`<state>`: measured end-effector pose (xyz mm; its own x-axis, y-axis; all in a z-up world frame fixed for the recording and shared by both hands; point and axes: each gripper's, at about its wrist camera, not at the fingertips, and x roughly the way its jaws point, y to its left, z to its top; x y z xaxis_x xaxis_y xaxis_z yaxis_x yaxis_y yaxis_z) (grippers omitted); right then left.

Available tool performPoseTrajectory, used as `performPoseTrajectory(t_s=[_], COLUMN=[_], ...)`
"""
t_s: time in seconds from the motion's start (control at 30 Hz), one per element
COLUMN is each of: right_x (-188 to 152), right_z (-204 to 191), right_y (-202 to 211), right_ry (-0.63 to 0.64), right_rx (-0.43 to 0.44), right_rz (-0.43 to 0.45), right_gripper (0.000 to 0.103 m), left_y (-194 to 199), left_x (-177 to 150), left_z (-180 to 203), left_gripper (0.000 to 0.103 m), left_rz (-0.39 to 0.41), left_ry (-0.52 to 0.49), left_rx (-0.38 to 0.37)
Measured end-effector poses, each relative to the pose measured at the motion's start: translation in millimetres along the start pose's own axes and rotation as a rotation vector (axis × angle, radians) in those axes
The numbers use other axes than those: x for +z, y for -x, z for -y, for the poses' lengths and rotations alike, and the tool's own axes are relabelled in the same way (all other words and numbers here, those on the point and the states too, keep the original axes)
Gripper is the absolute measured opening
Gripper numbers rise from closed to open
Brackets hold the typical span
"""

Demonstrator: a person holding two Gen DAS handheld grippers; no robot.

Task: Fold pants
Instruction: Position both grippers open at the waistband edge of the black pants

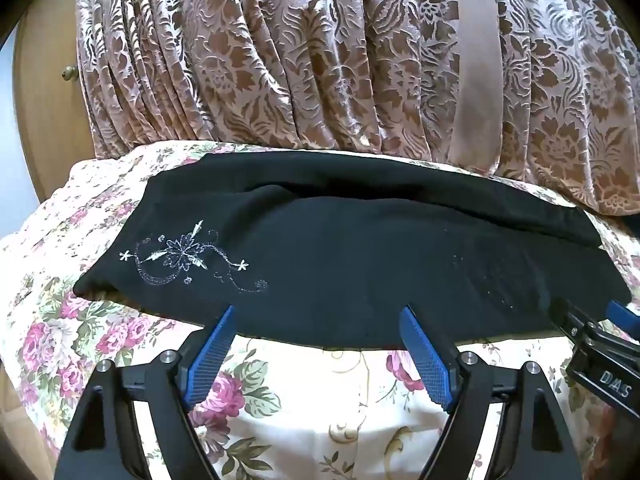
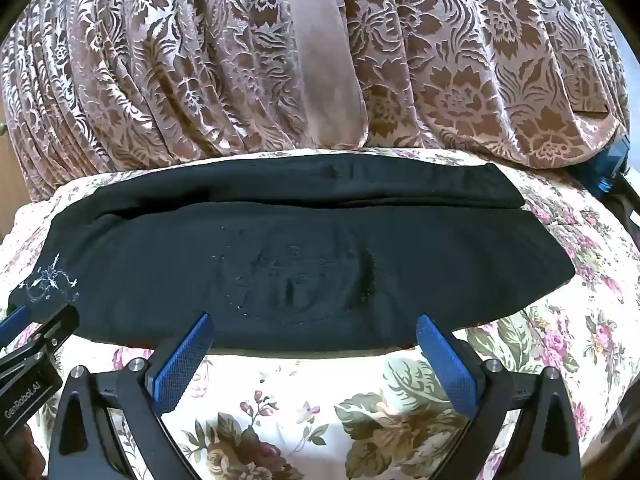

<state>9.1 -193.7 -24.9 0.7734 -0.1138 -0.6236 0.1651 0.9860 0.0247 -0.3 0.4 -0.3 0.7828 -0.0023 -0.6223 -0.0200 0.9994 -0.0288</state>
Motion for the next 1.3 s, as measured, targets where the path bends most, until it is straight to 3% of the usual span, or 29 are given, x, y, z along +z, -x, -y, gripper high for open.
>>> performPoseTrajectory(t_s=[1.3], right_x=[2], right_z=[4], right_y=[-3], right_ry=[-0.021], right_rx=[0.003], right_rz=[-0.011], right_gripper=[0.103], left_y=[-9], left_x=[0], left_z=[1], left_gripper=[0.083], left_rz=[-0.064], left_ry=[0.015], left_rx=[-0.015])
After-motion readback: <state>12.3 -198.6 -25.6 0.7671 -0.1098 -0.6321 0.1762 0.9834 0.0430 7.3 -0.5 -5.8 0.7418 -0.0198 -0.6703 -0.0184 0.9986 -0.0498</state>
